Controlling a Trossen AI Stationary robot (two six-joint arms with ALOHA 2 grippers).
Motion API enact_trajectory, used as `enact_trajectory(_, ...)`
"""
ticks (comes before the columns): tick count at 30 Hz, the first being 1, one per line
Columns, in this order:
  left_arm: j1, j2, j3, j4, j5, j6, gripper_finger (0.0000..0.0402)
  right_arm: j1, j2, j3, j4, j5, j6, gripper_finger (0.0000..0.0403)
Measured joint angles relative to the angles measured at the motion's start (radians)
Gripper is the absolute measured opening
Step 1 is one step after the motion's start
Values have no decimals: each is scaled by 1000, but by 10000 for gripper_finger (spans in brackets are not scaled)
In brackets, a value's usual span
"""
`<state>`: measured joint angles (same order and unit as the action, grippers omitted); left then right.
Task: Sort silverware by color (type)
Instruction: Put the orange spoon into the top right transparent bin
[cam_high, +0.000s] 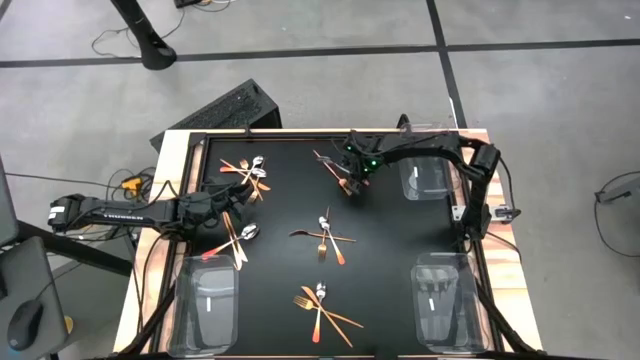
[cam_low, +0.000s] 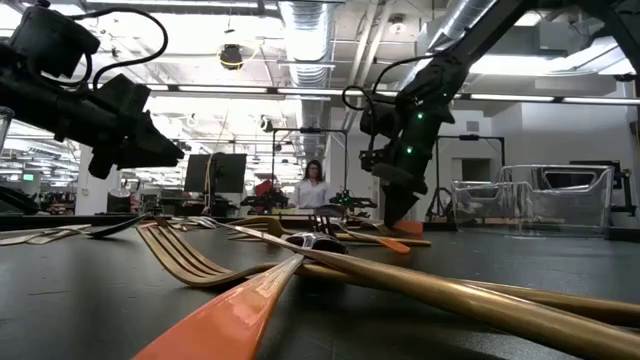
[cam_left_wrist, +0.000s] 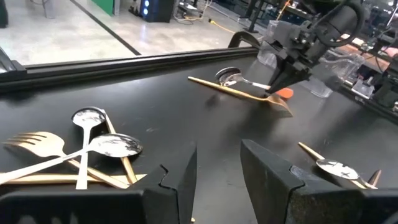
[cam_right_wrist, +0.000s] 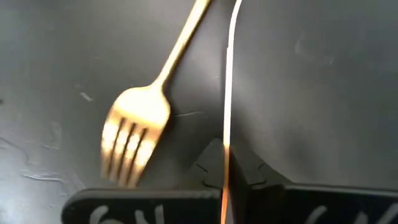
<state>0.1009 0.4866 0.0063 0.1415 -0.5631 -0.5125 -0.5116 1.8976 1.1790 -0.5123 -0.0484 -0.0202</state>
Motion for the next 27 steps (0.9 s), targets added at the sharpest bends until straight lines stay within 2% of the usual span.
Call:
enact_trajectory(5, 0, 0, 0, -40, 1, -16, 112, 17, -93, -6, -95, 29, 75, 7)
enact_trajectory(13, 0, 0, 0, -46, 2, -35, 112, 12, -378, -45, -223, 133, 164, 7)
enact_trajectory(16, 0, 0, 0, -46, 2, -39, 112, -5, -477, -45, -311, 215, 205, 7)
enact_trajectory(22, 0, 0, 0, -46, 1, -50, 112, -30, -621, -45, -518, 472, 343, 10)
enact_trajectory(27, 0, 0, 0, -46, 0, -46, 112, -57, -665, -80, -619, 552, 456, 11)
